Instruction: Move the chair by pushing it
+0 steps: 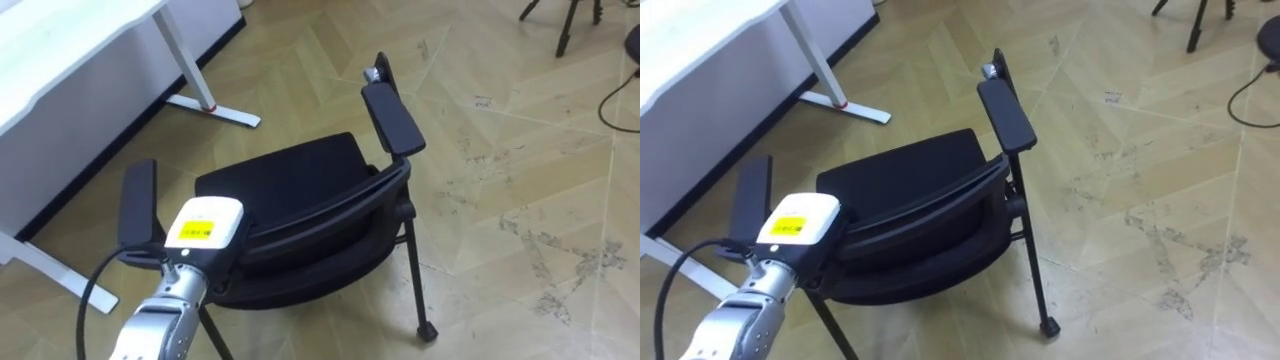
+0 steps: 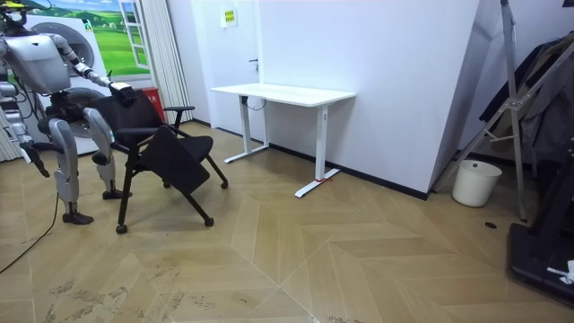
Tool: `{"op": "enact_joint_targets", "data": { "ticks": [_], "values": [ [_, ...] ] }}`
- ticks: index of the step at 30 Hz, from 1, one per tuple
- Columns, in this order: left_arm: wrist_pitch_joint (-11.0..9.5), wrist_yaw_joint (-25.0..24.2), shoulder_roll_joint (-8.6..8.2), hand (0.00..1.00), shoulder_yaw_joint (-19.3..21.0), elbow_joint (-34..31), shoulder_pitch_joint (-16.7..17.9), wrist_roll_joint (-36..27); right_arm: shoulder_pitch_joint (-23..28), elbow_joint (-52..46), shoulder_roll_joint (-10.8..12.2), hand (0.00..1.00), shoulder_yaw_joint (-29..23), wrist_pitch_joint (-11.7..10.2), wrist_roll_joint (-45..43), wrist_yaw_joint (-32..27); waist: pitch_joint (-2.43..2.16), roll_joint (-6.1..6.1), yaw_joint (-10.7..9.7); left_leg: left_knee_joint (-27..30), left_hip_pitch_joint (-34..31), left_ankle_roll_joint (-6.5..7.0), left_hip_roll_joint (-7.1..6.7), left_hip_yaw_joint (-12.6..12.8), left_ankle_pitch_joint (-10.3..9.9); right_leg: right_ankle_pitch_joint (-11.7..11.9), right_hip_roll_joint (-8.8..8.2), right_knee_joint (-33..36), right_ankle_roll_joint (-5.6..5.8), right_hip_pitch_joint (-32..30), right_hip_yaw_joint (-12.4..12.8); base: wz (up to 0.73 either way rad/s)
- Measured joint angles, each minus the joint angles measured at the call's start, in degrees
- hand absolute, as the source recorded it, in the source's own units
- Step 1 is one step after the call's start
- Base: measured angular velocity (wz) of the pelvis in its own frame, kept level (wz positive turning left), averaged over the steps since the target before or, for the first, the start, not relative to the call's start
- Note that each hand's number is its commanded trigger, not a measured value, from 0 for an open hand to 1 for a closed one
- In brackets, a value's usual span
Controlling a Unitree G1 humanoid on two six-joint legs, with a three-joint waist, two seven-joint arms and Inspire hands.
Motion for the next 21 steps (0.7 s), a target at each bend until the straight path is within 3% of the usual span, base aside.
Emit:
{"op": "enact_joint_targets", "data": {
  "ticks": [4,7,10,12,14,16,18,21],
  "values": [
    [-0.1,0.0,0.26,1.0,0.3,-0.2,0.0,0.0,2.1,0.9,-0.2,0.0,-2.3,0.8,2.1,1.3,0.03,-0.1,-0.1,-0.1,-0.3,0.03,0.02,0.0,0.0,0.0,0.03,0.0,0.02,-0.5,0.1,0.0],
    [-1.0,0.0,1.34,1.0,1.0,-0.1,0.0,-0.5,4.0,3.6,-0.4,0.0,-6.5,1.3,7.5,1.9,-0.02,-0.25,-0.5,0.0,-0.3,0.18,0.09,0.4,-0.1,0.0,0.06,0.1,0.04,-0.7,0.6,-0.08],
    [-1.9,0.1,1.94,1.0,3.3,0.6,0.3,-0.6,5.5,6.7,-0.7,0.0,-14.0,1.9,14.9,1.8,0.01,-0.48,-2.1,0.3,-0.6,0.41,0.26,1.6,-0.3,0.0,0.06,0.9,0.05,-1.7,1.6,-0.15],
    [-2.8,1.2,2.52,1.0,5.6,2.2,0.3,-0.9,7.6,6.7,-0.8,0.0,-21.8,1.9,23.8,1.3,-0.04,-0.67,-4.3,0.5,-1.2,0.5,0.34,1.9,-0.4,0.0,0.12,1.3,0.21,-2.7,2.4,-0.13],
    [-3.0,1.9,3.85,1.0,6.9,3.3,0.3,-2.5,9.3,4.2,-0.9,0.0,-26.5,1.8,31.6,-0.7,-0.08,-0.7,-5.3,0.4,-1.5,0.58,0.66,3.3,-0.4,0.0,0.31,2.3,0.3,-4.1,4.0,-0.31],
    [-3.0,2.9,4.41,1.0,8.2,4.8,0.3,-2.9,9.9,1.4,-1.1,0.0,-31.7,0.7,35.6,-2.7,-0.12,-0.84,-7.1,0.4,-1.6,0.67,0.62,3.7,-0.4,0.0,0.28,3.0,0.35,-4.7,4.5,-0.21],
    [-4.1,4.2,5.19,1.0,9.8,6.7,0.4,-4.0,9.8,-3.4,-1.1,0.0,-37.5,-1.0,40.6,-7.6,-0.48,-1.48,-8.7,0.6,-1.5,0.73,0.66,4.4,-0.4,0.1,0.28,3.8,0.37,-5.5,5.2,-0.14],
    [-5.2,5.1,6.08,1.0,10.7,7.3,0.5,-5.0,10.1,-15.8,-1.1,0.0,-40.1,-3.8,42.9,-14.3,-0.62,-1.44,-9.6,0.6,-2.2,0.86,0.67,5.5,-0.5,0.5,0.26,3.9,0.71,-6.6,6.6,-0.2]
  ]
}}
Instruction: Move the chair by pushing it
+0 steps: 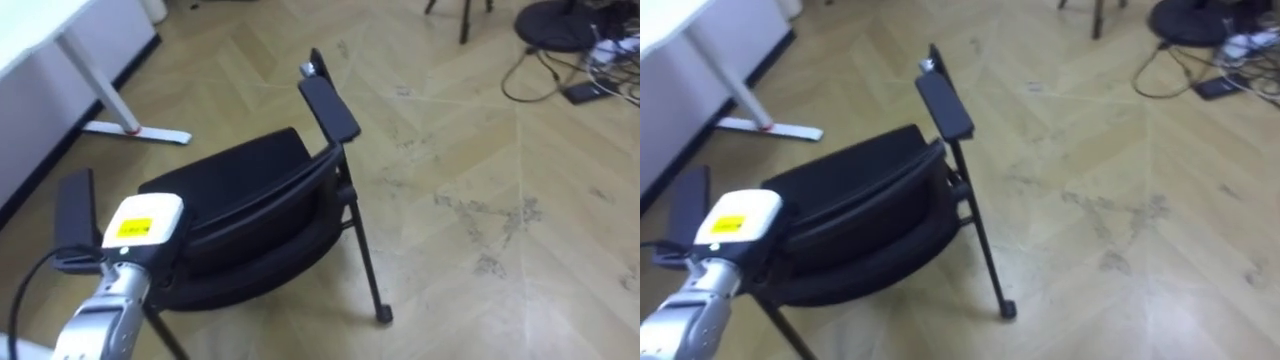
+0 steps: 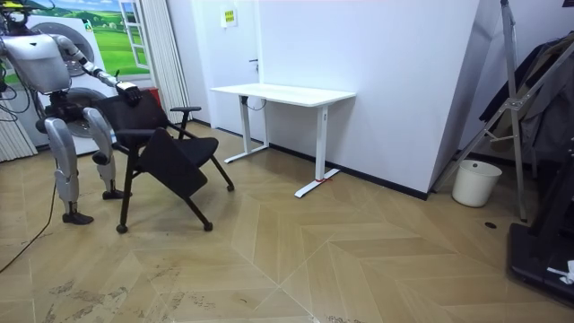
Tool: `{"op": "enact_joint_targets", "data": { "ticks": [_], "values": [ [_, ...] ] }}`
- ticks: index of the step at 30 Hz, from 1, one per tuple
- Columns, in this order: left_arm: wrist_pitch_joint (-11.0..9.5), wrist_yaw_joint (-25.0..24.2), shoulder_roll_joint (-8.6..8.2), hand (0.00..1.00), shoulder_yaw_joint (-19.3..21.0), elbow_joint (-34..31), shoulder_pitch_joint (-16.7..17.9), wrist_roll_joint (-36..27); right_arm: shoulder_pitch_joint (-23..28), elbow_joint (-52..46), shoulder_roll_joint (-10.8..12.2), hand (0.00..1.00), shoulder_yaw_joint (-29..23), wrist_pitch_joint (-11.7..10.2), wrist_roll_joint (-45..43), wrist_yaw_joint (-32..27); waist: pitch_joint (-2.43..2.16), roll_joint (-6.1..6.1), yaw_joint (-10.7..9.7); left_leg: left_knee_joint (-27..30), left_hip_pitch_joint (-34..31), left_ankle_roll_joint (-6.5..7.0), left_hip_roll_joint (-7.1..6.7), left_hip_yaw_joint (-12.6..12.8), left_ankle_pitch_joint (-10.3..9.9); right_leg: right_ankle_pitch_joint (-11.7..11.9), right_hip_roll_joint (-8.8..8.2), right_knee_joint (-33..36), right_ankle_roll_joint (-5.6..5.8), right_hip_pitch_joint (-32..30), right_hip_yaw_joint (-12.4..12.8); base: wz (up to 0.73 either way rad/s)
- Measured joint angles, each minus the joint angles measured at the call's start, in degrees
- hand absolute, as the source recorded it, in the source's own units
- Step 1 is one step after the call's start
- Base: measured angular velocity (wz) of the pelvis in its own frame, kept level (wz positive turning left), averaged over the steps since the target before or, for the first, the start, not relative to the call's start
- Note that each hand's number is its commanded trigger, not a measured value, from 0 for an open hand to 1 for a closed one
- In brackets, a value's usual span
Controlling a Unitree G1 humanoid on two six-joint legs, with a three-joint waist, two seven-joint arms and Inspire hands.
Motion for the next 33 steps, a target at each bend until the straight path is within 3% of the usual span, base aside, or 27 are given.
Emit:
{"op": "enact_joint_targets", "data": {
  "ticks": [3,7,10,12,16,18,24,28,33],
  "values": [
    [-2.5,2.7,1.08,1.0,0.3,1.2,0.0,-0.1,-1.2,-9.2,-1.2,0.0,-0.7,-3.1,0.5,-6.1,-0.2,-0.28,-0.1,0.1,-0.5,0.21,0.0,0.4,-0.1,0.3,0.04,0.1,-0.01,-0.8,0.6,-0.09],
    [-4.8,4.1,1.93,1.0,1.1,1.4,0.5,0.1,-2.7,-22.3,-2.3,0.0,-3.0,-3.5,-3.0,-13.9,-0.12,-0.66,-0.2,0.1,-0.5,0.35,0.0,0.6,-0.2,0.3,0.09,0.0,0.0,-0.7,0.7,0.0],
    [-5.9,6.1,2.07,1.0,1.4,1.7,0.7,0.8,-4.9,-29.9,-4.9,0.0,-2.9,-5.8,-7.1,-19.4,0.04,-1.06,-0.3,0.3,-0.7,0.37,0.0,0.5,-0.3,0.3,0.09,0.0,-0.01,-0.6,0.7,0.0],
    [-7.8,7.3,2.09,1.0,2.4,2.3,0.7,1.1,-7.0,-35.8,-5.9,0.0,-2.6,-6.4,-15.4,-24.1,0.09,-1.19,0.1,0.4,-1.1,0.37,0.0,0.6,-0.3,0.3,0.09,0.0,0.01,-1.1,0.8,0.0],
    [-8.5,8.1,2.13,1.0,2.6,2.7,0.6,1.1,-8.1,-49.4,-5.9,0.0,0.7,-6.5,-30.3,-30.6,0.06,-1.15,0.8,0.4,-1.4,0.38,0.01,0.9,-0.3,0.0,0.06,0.3,0.1,-1.9,1.1,-0.05],
    [-8.9,7.8,2.08,1.0,2.3,2.8,0.0,1.3,-8.6,-57.0,-6.3,0.0,4.3,-6.6,-42.5,-33.3,0.1,-1.18,1.9,0.4,-1.3,0.41,0.0,1.2,-0.4,0.0,0.06,0.3,0.09,-2.0,1.4,-0.06],
    [-8.8,6.3,0.58,1.0,0.8,2.6,-1.9,2.3,-9.2,-69.8,-6.3,0.0,12.9,-6.5,-59.7,-35.2,0.17,-0.81,5.6,-0.3,-0.1,0.35,0.0,1.6,-0.5,0.1,0.17,0.1,0.03,-1.2,1.8,-0.03],
    [-9.1,5.7,-1.04,1.0,0.5,2.2,-1.9,2.8,-9.4,-74.8,-6.4,0.0,16.6,-6.0,-65.4,-34.2,0.38,-1.14,8.4,-1.3,1.5,0.15,-0.01,2.4,-0.6,0.1,0.17,0.0,0.03,-0.3,2.2,-0.12],
    [-9.2,5.7,-1.72,1.0,0.4,2.2,-2.4,3.7,-12.6,-77.2,-6.8,0.0,22.6,-5.5,-70.9,-32.8,0.76,-1.81,9.8,-2.0,2.6,0.13,-0.02,2.9,-0.6,0.0,0.17,-0.2,0.05,0.2,1.8,-0.05]
  ]
}}
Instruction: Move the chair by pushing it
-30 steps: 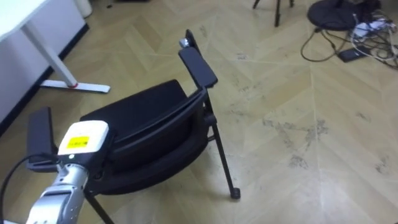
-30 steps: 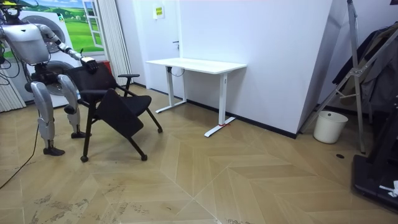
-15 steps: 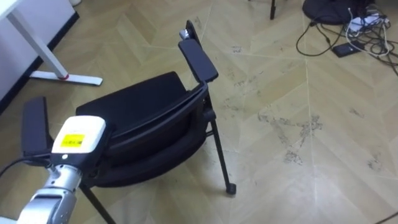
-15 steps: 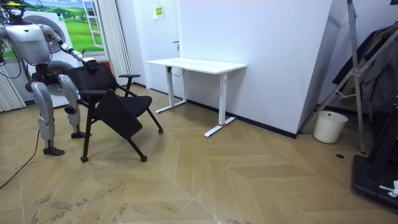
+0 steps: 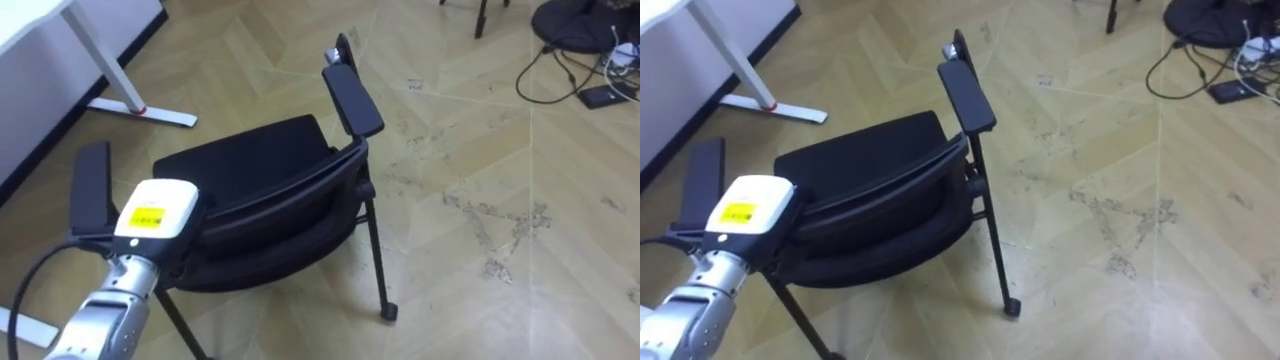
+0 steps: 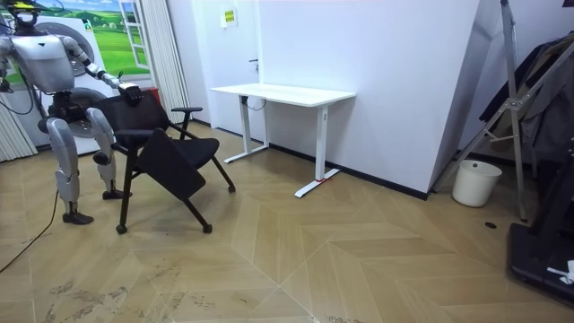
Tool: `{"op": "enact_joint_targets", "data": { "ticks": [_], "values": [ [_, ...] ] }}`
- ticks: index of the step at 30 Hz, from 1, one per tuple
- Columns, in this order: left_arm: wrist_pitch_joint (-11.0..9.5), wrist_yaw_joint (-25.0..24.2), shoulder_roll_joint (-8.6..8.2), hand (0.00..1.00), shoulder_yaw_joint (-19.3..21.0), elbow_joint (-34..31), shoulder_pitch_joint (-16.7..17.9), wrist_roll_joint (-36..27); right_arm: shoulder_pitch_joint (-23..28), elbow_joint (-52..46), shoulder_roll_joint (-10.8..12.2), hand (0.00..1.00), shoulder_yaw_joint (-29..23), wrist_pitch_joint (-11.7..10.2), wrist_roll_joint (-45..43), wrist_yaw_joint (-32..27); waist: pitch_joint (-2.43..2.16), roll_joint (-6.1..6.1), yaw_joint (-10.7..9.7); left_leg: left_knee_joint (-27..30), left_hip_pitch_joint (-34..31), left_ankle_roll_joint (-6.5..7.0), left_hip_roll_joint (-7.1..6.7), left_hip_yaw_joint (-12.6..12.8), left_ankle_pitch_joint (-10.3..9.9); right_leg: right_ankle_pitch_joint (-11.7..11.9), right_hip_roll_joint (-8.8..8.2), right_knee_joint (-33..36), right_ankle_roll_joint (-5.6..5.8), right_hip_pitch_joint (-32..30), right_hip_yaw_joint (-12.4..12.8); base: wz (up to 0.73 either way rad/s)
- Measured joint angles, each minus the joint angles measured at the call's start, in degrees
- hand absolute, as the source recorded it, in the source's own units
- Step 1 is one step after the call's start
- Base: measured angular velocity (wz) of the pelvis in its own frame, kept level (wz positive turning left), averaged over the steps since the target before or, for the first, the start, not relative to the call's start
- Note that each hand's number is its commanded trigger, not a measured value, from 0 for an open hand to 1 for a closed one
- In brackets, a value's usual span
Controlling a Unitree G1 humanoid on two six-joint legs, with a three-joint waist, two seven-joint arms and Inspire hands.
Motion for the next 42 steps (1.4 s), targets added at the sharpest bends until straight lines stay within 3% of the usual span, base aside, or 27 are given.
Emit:
{"op": "enact_joint_targets", "data": {
  "ticks": [2,6,9,15,18,25,30,36,42],
  "values": [
    [0.0,0.0,0.0,1.0,-0.3,-0.1,-0.4,0.1,-0.8,-0.8,-0.6,0.0,2.8,0.0,-2.3,1.0,0.14,-0.47,0.6,-0.1,0.3,0.0,0.0,0.3,0.0,0.0,-0.01,0.0,0.0,0.1,0.1,-0.07],
    [0.1,0.1,-0.08,1.0,-2.0,0.6,-2.1,0.9,-3.1,-1.3,-2.0,0.0,10.0,0.0,-7.1,3.5,-0.19,-1.6,3.1,-0.4,1.0,-0.03,0.0,0.7,0.0,0.0,0.02,0.1,-0.02,0.5,0.4,-0.05],
    [0.1,0.1,-0.58,1.0,-2.5,0.5,-3.0,1.9,-3.6,-1.3,-2.0,0.0,11.7,0.0,-11.5,7.0,-0.29,-2.1,4.3,-0.4,1.0,-0.03,0.0,0.6,0.0,0.0,0.01,0.0,-0.03,0.7,0.1,0.02],
    [0.1,0.1,-0.74,1.0,-4.0,0.7,-3.5,2.0,-3.7,-1.3,-2.1,0.0,17.1,0.1,-12.8,13.7,-0.45,-2.32,6.4,-0.5,2.2,-0.07,0.13,0.5,0.0,0.3,0.02,-0.7,-0.2,2.2,-1.0,0.0],
    [-0.1,0.1,-0.75,1.0,-4.3,0.9,-3.6,2.4,-3.7,-1.3,-2.2,0.0,19.8,0.1,-13.0,17.7,-0.44,-2.31,6.5,-0.5,2.5,-0.07,0.15,0.0,0.0,0.3,0.02,-0.8,-0.22,3.2,-1.9,0.06],
    [-1.0,0.2,-0.7,1.0,-4.7,1.7,-4.7,2.5,-4.5,-1.3,-3.6,0.0,23.7,0.1,-17.1,25.5,-0.38,-2.39,6.8,-0.8,2.6,-0.08,0.19,-0.4,0.0,0.3,0.0,-0.9,-0.24,3.3,-2.7,0.02],
    [-1.6,-0.1,-0.66,1.0,-5.0,1.7,-5.9,2.7,-4.7,-1.3,-4.0,0.0,24.8,0.1,-18.8,31.0,0.03,-3.23,7.9,-0.8,2.3,-0.09,0.21,-0.4,0.0,0.3,-0.03,-0.8,-0.27,3.0,-3.3,0.0],
    [-2.9,0.0,-0.5,1.0,-5.0,1.7,-6.1,2.9,-4.8,-1.3,-6.0,0.0,26.5,0.0,-21.9,36.5,-0.22,-3.86,8.8,-0.7,2.4,-0.1,0.23,-0.4,0.0,0.3,-0.04,-0.8,-0.29,3.1,-3.5,0.0],
    [-3.4,0.0,-0.5,1.0,-5.1,1.8,-6.3,3.1,-4.8,-1.3,-6.4,0.0,26.5,0.0,-23.0,39.8,-0.24,-4.1,9.2,-0.7,2.4,-0.1,0.24,-0.5,0.0,0.3,-0.09,-0.8,-0.29,3.2,-4.0,0.0]
  ]
}}
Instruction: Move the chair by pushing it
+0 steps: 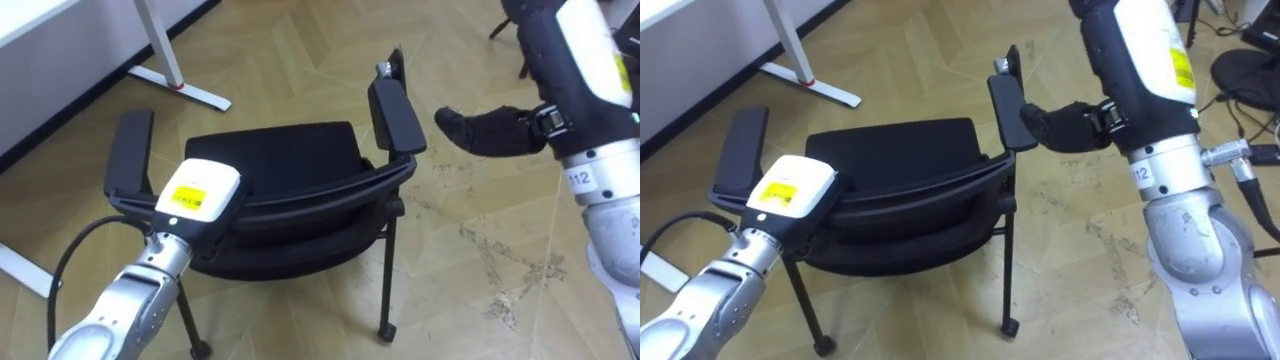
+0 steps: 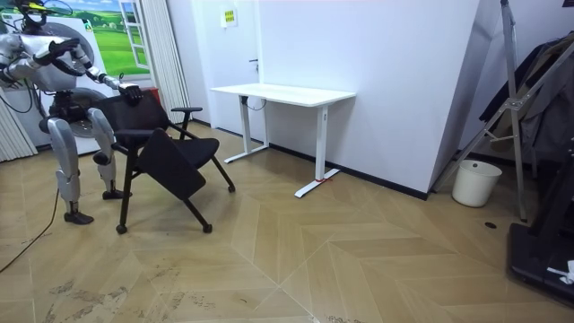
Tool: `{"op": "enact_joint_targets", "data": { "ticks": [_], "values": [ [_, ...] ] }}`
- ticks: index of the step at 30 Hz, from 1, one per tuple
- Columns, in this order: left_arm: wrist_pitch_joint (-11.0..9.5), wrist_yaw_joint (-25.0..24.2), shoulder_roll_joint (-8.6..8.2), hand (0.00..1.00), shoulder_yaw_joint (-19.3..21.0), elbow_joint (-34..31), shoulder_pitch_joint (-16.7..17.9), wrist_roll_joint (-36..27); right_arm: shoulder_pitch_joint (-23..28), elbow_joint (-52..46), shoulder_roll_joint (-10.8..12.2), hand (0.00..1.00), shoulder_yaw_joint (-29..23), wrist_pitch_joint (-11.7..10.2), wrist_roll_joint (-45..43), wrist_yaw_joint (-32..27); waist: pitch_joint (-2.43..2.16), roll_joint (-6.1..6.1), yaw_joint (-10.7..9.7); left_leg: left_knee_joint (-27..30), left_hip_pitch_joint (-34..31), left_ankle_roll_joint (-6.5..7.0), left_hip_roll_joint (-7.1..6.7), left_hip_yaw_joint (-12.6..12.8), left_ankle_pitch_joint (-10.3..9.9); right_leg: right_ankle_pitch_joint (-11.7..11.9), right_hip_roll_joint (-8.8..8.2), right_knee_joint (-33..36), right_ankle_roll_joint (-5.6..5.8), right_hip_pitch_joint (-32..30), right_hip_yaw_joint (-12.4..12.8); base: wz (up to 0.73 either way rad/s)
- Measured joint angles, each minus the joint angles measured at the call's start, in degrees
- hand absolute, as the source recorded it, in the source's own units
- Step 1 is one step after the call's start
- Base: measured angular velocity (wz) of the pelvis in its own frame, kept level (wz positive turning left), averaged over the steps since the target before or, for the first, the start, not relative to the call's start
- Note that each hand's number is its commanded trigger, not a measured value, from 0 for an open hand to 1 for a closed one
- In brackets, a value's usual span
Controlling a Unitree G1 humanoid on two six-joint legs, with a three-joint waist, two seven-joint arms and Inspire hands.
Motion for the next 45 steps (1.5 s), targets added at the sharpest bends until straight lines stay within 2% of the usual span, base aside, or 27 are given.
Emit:
{"op": "enact_joint_targets", "data": {
  "ticks": [5,10,12,17,25,33,39,45],
  "values": [
    [-0.5,0.2,0.04,1.0,-0.2,0.7,-0.8,0.0,0.0,0.0,-1.0,0.0,0.1,0.0,-0.6,2.4,0.0,0.0,0.1,0.0,-0.4,0.0,0.0,0.0,0.0,0.0,-0.01,0.0,0.0,-0.3,-0.2,0.0],
    [-0.9,0.3,0.25,1.0,-0.2,0.9,-0.9,0.0,-0.3,0.0,-4.1,0.0,2.6,0.0,-0.6,5.2,0.07,-0.12,0.2,0.1,-0.3,0.0,0.04,0.0,0.0,0.0,-0.01,0.0,-0.02,-0.2,-0.2,0.0],
    [-0.9,0.5,0.97,1.0,-1.1,1.1,-1.4,-0.3,-0.4,0.0,-5.0,0.0,4.2,0.0,-0.5,7.0,0.16,-0.38,0.5,0.1,-0.2,0.0,0.06,0.0,0.0,0.0,0.0,0.0,-0.02,-0.2,-0.2,0.0],
    [-1.0,0.5,2.66,1.0,-2.2,0.9,-1.9,-1.3,-0.6,0.2,-5.1,0.0,6.5,0.0,-0.3,10.8,0.22,-1.37,0.6,0.1,0.0,0.0,0.09,-0.1,0.0,0.1,-0.01,0.0,-0.08,0.1,-0.2,0.0],
    [-2.1,-0.6,2.88,1.0,-2.4,1.3,-3.0,-1.3,-1.0,0.5,-5.1,0.0,11.1,0.0,-0.5,16.7,0.35,-1.53,1.1,0.1,0.0,0.0,0.1,-0.6,0.0,0.1,0.01,-0.1,-0.12,0.1,-0.3,0.0],
    [-2.3,-0.2,3.59,1.0,-4.4,1.1,-4.2,-2.2,-0.9,4.5,-5.1,0.0,13.6,0.0,-0.6,21.0,0.52,-1.11,1.7,0.1,-0.7,-0.02,0.1,-1.7,0.0,0.1,0.01,-0.3,-0.12,0.1,-1.7,0.06],
    [-3.0,0.1,3.59,1.0,-4.7,1.7,-4.2,-2.4,-0.6,5.7,-5.1,0.0,14.1,0.0,-0.9,22.2,0.46,-0.38,1.9,0.2,-0.4,-0.02,0.08,-2.2,0.0,0.2,0.02,-1.1,-0.15,0.9,-2.3,0.03],
    [-3.3,0.6,3.59,1.0,-5.2,2.6,-4.3,-2.4,-0.1,7.1,-5.1,0.0,14.5,0.1,-2.1,22.8,0.47,-0.27,1.9,0.2,0.2,-0.02,0.08,-3.2,0.0,0.2,0.03,-1.1,-0.15,1.8,-3.2,0.03]
  ]
}}
